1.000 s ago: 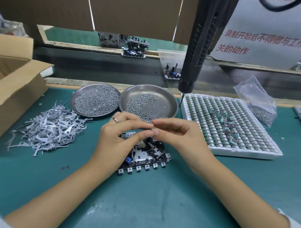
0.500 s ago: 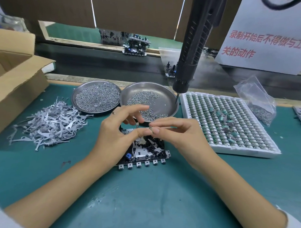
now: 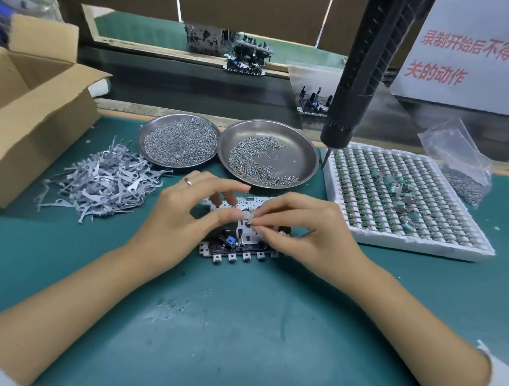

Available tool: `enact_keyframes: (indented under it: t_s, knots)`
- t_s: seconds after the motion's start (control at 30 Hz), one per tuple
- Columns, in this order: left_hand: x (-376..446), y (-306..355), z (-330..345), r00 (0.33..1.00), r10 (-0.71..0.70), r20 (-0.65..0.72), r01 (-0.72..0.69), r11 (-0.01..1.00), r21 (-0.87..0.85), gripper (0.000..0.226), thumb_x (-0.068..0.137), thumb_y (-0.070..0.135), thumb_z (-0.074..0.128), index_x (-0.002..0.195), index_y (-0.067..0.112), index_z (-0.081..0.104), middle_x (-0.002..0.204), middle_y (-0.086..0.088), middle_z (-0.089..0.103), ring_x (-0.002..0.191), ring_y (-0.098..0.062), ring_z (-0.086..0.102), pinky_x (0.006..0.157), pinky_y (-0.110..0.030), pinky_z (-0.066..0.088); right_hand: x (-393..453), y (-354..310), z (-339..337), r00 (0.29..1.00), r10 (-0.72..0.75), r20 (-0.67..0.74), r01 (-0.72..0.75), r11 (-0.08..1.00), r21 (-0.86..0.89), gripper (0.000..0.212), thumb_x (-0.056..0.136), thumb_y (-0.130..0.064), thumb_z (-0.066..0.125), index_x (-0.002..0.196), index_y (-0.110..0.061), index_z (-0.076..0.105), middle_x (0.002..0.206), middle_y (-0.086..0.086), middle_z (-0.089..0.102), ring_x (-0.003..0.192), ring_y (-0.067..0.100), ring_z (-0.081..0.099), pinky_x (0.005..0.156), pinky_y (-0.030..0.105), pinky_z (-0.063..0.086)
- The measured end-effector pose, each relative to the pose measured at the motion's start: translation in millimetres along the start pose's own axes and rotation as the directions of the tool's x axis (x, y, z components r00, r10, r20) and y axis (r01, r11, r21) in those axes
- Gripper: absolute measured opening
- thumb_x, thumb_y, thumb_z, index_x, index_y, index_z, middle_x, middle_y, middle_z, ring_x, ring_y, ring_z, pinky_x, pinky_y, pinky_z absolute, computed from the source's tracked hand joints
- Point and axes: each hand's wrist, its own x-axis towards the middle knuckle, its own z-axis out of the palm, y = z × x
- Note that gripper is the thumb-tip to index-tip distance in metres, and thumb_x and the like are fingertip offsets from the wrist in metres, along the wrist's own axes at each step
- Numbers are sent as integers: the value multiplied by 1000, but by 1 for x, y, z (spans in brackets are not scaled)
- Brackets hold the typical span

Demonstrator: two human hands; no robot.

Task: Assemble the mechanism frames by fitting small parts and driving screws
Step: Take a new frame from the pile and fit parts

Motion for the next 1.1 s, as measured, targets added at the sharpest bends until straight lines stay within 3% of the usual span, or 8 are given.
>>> enact_keyframes:
  t_s: [0.13,0.23,0.43,0.83,1.1]
  knots:
    - [-5,3,-6,990,-112,-83,107,992,-69,17,85,38,57,100,40,62,89,8,66,85,-6,59,83,-26,46,-4,1,6,995,-88,49,93,990,-107,9,77,0,74,86,0,76,90,9,70,79,20,67,72,33,53]
    - [-4,6,-6,982,-166,-95,154,981,-119,14,89,36,54,99,38,63,93,15,67,87,-2,62,83,-27,48,-5,2,7,988,-121,96,134,981,-138,9,78,1,73,86,1,75,91,10,70,80,21,67,72,33,53]
    - [-6,7,-1,984,-171,-47,165,981,-100,15,90,33,51,93,37,65,86,11,67,85,0,60,79,-16,45,-5,3,6,979,-158,132,178,972,-156,6,80,0,73,85,0,75,90,9,70,82,19,66,75,31,53]
    - [-7,9,1,992,-122,19,123,989,-84,18,92,26,51,95,22,68,88,5,67,86,-4,60,81,-24,47,-6,4,8,979,-168,114,184,971,-150,6,80,-1,72,85,0,75,90,8,69,82,16,64,75,29,53]
    - [-8,11,1,991,-132,31,134,987,-88,16,92,23,52,93,25,68,85,6,66,86,-12,60,81,-32,47,-6,4,8,980,-152,128,171,973,-154,7,81,-1,72,87,-1,75,92,8,69,82,13,64,77,23,51]
